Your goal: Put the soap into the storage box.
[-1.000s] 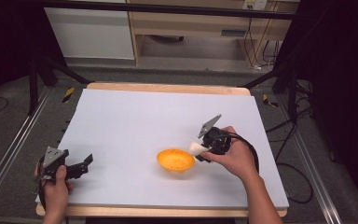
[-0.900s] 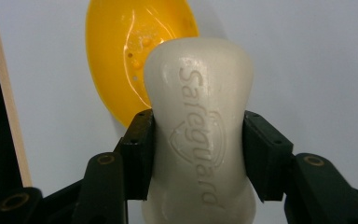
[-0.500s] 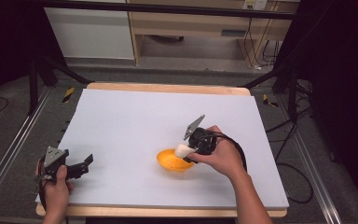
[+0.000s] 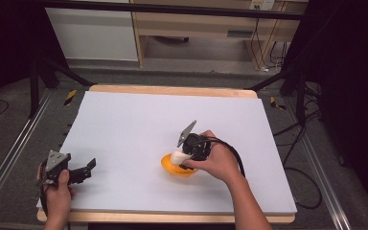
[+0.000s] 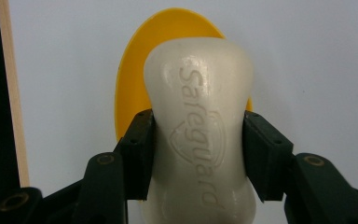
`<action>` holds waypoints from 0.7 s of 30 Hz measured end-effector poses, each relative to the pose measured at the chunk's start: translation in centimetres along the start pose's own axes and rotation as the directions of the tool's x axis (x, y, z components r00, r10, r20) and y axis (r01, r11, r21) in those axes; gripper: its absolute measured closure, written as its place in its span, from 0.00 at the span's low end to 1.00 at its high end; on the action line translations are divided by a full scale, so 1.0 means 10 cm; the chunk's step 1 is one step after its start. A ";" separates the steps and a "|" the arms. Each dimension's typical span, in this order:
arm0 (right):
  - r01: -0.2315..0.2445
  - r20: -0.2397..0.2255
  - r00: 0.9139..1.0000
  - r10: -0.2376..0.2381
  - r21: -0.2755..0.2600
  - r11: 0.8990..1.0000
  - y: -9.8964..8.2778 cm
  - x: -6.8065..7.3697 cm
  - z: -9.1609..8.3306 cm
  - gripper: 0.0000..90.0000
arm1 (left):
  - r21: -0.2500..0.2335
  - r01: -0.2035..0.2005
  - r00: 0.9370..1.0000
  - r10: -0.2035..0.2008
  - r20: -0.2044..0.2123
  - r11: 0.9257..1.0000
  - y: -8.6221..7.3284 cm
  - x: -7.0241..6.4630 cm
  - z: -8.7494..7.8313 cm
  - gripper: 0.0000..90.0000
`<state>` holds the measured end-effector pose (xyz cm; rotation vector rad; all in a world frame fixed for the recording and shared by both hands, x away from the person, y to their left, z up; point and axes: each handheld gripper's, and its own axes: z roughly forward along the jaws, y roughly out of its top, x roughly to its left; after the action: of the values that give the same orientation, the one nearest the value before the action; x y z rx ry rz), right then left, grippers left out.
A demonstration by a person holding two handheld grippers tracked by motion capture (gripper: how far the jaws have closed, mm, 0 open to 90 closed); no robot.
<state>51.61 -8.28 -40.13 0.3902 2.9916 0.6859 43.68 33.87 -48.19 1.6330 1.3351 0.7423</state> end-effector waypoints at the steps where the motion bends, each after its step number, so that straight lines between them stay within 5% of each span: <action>1: 0.001 -0.001 1.000 -0.001 0.003 1.000 0.01 0.00 0.01 0.55 | 0.000 0.000 1.000 0.000 0.000 1.000 0.00 0.00 0.00 0.00; 12: 0.045 -0.027 0.999 -0.045 0.014 0.999 0.01 0.02 0.08 0.54 | -0.001 0.001 1.000 -0.001 0.001 1.000 0.00 0.00 0.00 0.00; 16: 0.015 -0.036 0.999 -0.017 -0.066 0.998 -0.03 0.00 -0.03 0.50 | -0.003 0.003 1.000 -0.003 0.003 1.000 0.00 0.00 0.00 0.00; 21: 0.007 -0.017 1.000 -0.009 -0.096 0.995 -0.11 -0.04 -0.16 0.50 | -0.002 0.003 1.000 -0.003 0.002 1.000 0.00 0.00 0.00 0.00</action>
<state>51.60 -10.00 -39.15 0.3686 2.9602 0.8326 43.66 33.91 -48.21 1.6289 1.3349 0.7401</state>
